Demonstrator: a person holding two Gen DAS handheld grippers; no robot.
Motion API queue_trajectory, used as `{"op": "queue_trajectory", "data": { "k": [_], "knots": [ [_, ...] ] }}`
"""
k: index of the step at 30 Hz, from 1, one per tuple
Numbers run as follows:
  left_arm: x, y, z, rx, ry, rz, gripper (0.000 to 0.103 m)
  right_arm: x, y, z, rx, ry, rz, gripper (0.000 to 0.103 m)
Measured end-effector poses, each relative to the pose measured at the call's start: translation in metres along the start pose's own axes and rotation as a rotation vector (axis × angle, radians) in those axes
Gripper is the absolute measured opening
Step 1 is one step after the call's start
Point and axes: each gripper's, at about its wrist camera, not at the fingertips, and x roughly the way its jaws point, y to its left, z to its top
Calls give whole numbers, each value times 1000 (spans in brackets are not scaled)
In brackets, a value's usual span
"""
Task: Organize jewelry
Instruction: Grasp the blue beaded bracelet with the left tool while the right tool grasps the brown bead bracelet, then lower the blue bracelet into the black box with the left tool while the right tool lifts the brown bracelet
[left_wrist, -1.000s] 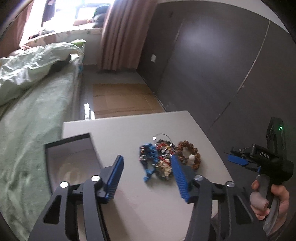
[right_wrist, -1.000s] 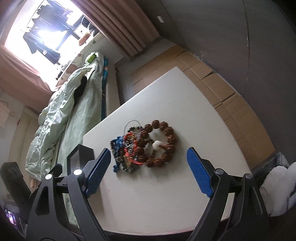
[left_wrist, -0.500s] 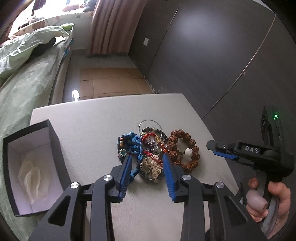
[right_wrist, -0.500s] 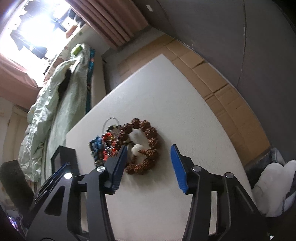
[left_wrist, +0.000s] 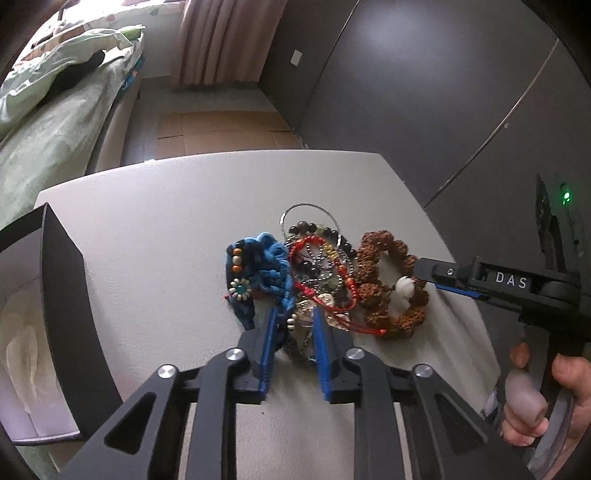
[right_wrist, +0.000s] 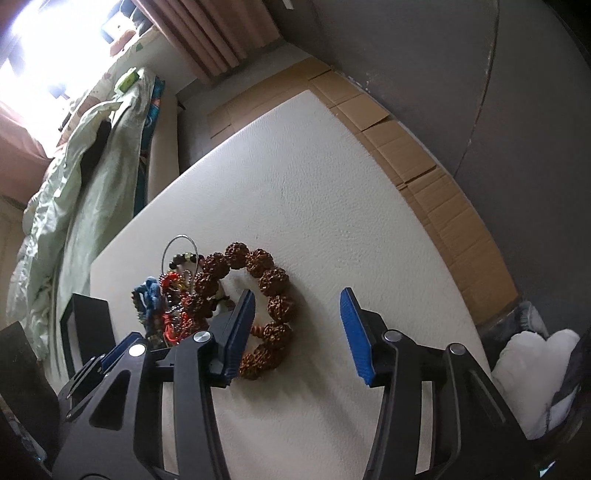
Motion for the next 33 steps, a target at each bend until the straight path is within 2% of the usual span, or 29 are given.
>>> {"op": "queue_trajectory", "data": {
  "k": [1, 2, 12, 13, 14, 15, 17, 19, 28, 33],
  "knots": [
    [0, 0, 0, 4, -4, 13, 6, 2, 3, 0, -16, 1, -9, 49],
    [-2, 1, 0, -2, -13, 13, 6, 3, 6, 0, -30, 1, -15, 49],
    [-31, 11, 2, -38, -79, 24, 5, 14, 23, -4, -115, -28, -90, 49],
    [-35, 11, 3, -39, -87, 21, 4, 14, 23, -5, -116, -34, -100, 43],
    [-39, 12, 4, -40, -96, 17, 4, 14, 23, -5, -122, -40, -121, 31],
    [-43, 11, 5, -41, -104, 13, 4, 14, 23, -5, -122, -37, -100, 23],
    [-51, 13, 6, -44, -117, 6, 4, 14, 23, -5, -114, -23, -76, 19],
    [-59, 14, 7, -52, -132, -4, 0, 13, 21, -6, -105, -18, -62, 18],
    [-92, 20, 12, -79, -203, -33, 0, -27, 21, -4, -64, -92, 101, 18],
    [-85, 16, 11, -58, -155, -5, 0, -44, 28, -6, -58, -130, 149, 18]
  ]
}}
